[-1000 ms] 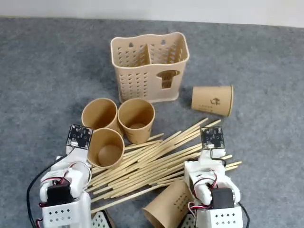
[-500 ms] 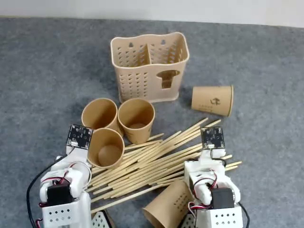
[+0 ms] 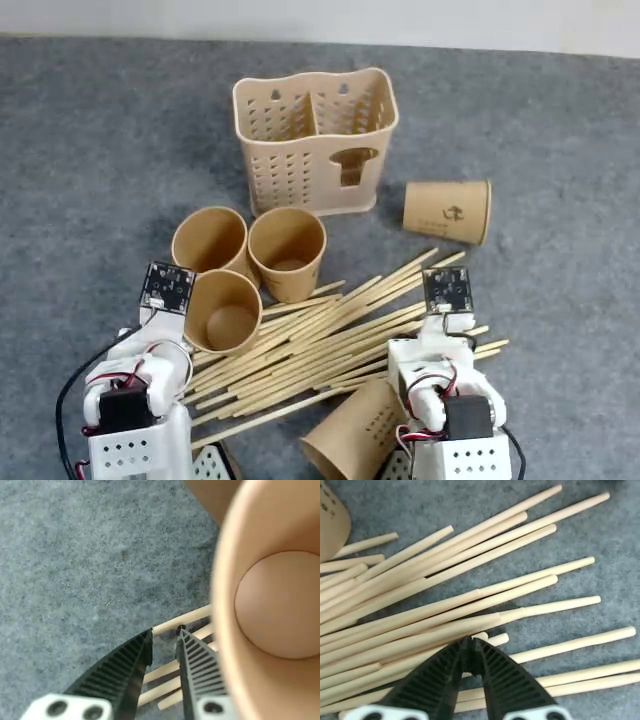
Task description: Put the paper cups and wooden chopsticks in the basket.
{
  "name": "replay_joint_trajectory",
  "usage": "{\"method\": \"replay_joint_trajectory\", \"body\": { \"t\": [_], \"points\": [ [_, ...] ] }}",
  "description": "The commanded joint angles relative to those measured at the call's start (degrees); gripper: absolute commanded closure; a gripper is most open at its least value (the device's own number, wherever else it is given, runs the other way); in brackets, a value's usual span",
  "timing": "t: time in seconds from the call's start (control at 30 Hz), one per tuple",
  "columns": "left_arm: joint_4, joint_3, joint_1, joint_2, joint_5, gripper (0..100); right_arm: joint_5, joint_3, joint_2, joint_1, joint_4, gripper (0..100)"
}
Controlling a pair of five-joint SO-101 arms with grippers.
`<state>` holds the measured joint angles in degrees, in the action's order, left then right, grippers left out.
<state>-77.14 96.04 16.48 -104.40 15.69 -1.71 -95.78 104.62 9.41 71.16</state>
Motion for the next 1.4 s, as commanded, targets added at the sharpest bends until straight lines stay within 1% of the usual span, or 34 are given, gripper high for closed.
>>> {"method": "replay_joint_trajectory", "body": {
  "t": [0.0,0.13,0.23,0.47,0.67,0.73,0.83,0.9,1.0,1.1,1.13,1.2,1.23,1.37],
  "points": [
    [-0.26,1.01,-1.27,-0.92,0.44,90,0.44,-7.52,0.57,0.40,0.31,98.0],
    [-0.26,1.01,-1.45,-0.92,0.53,90,0.44,-7.52,0.57,0.40,0.31,98.0],
    [-0.09,0.31,1.27,-0.92,0.53,90,0.44,-7.52,0.57,0.40,0.31,98.0],
    [-0.09,-6.81,6.46,-0.92,0.53,90,0.44,-7.52,0.57,0.40,0.31,98.0],
    [-0.09,-8.04,5.58,-0.92,0.26,90,0.26,-7.52,0.57,0.31,0.31,98.0],
    [-0.26,-9.63,6.37,-0.92,0.18,90,0.18,-7.52,0.57,0.22,0.31,98.0],
    [-0.35,-10.07,9.89,-0.92,0.18,90,0.18,-7.52,0.57,0.13,0.48,98.0],
    [-0.44,-9.71,10.86,-0.92,0.18,90,0.18,-7.43,0.57,-0.22,0.57,98.0],
    [-0.09,-8.04,10.68,-0.92,0.18,90,0.18,-3.91,0.66,-4.53,0.48,98.0],
    [-0.09,-8.04,10.68,-0.92,0.18,90,-0.79,2.77,0.66,-14.20,0.04,97.5],
    [-0.09,-7.96,10.68,-0.92,0.18,90,-3.25,5.05,0.66,-15.25,-0.04,97.5],
    [-0.09,-7.69,10.68,-0.92,0.18,90,-11.34,9.89,0.66,-17.71,0.40,97.9],
    [0.00,-7.60,10.68,-0.92,0.18,90,-13.89,11.91,0.66,-19.03,0.22,98.0],
    [0.00,-7.52,10.68,-0.92,0.26,90,-14.42,18.33,0.48,-21.14,-1.27,97.6]
  ]
}}
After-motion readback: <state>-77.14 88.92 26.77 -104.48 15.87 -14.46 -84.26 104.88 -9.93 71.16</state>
